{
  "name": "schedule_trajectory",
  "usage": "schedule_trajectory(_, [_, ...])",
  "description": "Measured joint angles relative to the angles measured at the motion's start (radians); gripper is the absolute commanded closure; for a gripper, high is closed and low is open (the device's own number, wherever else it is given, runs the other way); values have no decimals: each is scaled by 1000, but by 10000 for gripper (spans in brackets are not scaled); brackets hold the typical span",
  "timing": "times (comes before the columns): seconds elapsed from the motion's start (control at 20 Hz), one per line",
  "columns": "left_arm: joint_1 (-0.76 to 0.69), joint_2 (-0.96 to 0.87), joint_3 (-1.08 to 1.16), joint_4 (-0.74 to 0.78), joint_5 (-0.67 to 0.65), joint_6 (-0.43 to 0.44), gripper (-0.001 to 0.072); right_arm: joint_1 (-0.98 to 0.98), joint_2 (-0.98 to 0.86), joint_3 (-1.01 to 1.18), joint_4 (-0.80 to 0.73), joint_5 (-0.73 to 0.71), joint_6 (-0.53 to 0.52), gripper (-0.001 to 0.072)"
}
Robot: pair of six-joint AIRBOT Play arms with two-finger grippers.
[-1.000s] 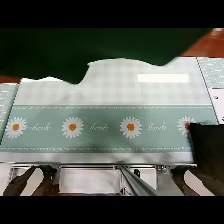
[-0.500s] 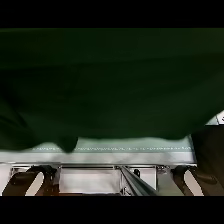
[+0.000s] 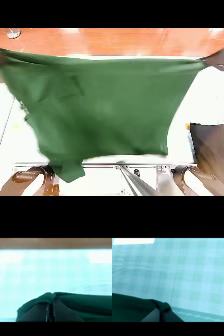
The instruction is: Fold the shirts.
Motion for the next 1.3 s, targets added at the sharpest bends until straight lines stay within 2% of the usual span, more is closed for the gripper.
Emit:
schedule_trajectory(0.25, [-2,-273,-82,-5,232,-83,675,39,-311,0,53,-183,-31,696])
schedule_trajectory(0.45, [3,-495,-41,-29,360,-191,674,82,-575,148,67,-314,7,696])
schedule_trajectory(0.6, [4,-620,5,-101,396,-239,674,94,-735,274,73,-328,65,696])
schedule_trajectory(0.7, [6,-665,24,-154,400,-251,674,97,-808,340,74,-287,93,696])
schedule_trajectory(0.75, [10,-675,35,-169,388,-244,675,95,-831,367,74,-252,95,696])
schedule_trajectory(0.85, [24,-684,65,-192,310,-176,674,88,-856,410,73,-166,72,695])
schedule_trajectory(1.05, [64,-699,106,-214,61,-19,674,75,-870,445,11,14,39,695])
schedule_trajectory(1.25, [87,-751,86,-225,-108,58,673,81,-875,410,-68,90,58,695])
schedule_trajectory(1.3, [87,-765,75,-229,-129,68,648,87,-875,390,-82,90,58,692])
